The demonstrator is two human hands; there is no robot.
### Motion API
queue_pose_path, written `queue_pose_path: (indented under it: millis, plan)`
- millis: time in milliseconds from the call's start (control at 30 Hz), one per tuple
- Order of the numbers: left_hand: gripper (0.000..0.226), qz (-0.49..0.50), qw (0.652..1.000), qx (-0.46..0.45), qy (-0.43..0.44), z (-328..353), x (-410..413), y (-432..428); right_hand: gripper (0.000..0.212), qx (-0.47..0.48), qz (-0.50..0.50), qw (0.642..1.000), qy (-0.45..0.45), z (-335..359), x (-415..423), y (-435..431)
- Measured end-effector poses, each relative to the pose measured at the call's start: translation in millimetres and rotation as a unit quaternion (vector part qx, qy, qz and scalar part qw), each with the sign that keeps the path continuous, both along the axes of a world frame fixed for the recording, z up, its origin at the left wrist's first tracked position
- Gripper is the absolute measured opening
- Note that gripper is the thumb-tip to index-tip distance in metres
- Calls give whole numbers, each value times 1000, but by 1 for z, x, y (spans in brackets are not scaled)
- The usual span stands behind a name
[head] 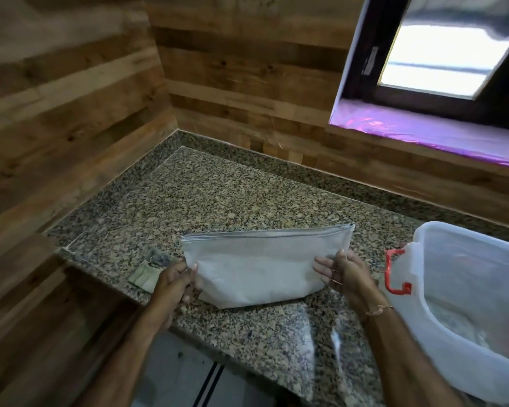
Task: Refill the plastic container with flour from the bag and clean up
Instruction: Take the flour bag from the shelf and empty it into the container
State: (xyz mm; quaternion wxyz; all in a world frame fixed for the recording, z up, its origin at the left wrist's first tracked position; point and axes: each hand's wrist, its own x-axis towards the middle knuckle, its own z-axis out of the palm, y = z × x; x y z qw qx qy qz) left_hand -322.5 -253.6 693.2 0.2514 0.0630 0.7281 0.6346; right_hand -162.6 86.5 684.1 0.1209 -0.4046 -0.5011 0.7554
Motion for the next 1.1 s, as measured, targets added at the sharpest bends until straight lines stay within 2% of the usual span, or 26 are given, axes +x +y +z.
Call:
queue_pose_path:
  millis: [100,167,233,267,333,433,500,567,633,733,833,933,1100]
  plan:
    - [17,-19,998,28,-56,-4,-2,-8,50,-67,21,998,9,-1,2,10]
    - [16,-14,992,75,-97,-4,2,-11,47,-84,-6,996,6,-6,5,11]
    - [34,-29,984,105,-140,-4,7,-17,40,-87,-29,996,-14,-14,11,8]
    - [48,-45,977,117,-173,-4,8,-21,42,-82,-33,996,-27,-17,14,6]
    - [58,-80,962,119,-234,-3,5,-29,49,-51,-18,997,-53,-15,15,7]
    - [84,-151,945,58,-283,-6,-15,-27,24,1,70,991,-110,3,8,15]
    - [77,-178,935,12,-306,-3,-25,-11,20,78,158,964,-199,8,-3,28]
    - [65,-188,929,-26,-316,-4,-29,5,19,146,244,919,-272,9,-15,27]
    - [75,-202,922,-57,-327,-17,-30,14,32,180,303,884,-307,0,-24,22]
    - [92,-168,923,-36,-344,-34,-26,24,29,110,314,907,-260,-15,-29,12]
    - [90,-120,921,0,-370,-47,-28,32,35,90,300,909,-275,-27,-33,15]
    - [97,-117,927,-28,-355,-51,-30,39,41,70,291,912,-281,-33,-40,13]
    - [85,-102,943,-60,-311,-58,-30,45,52,68,250,928,-267,-37,-50,8]
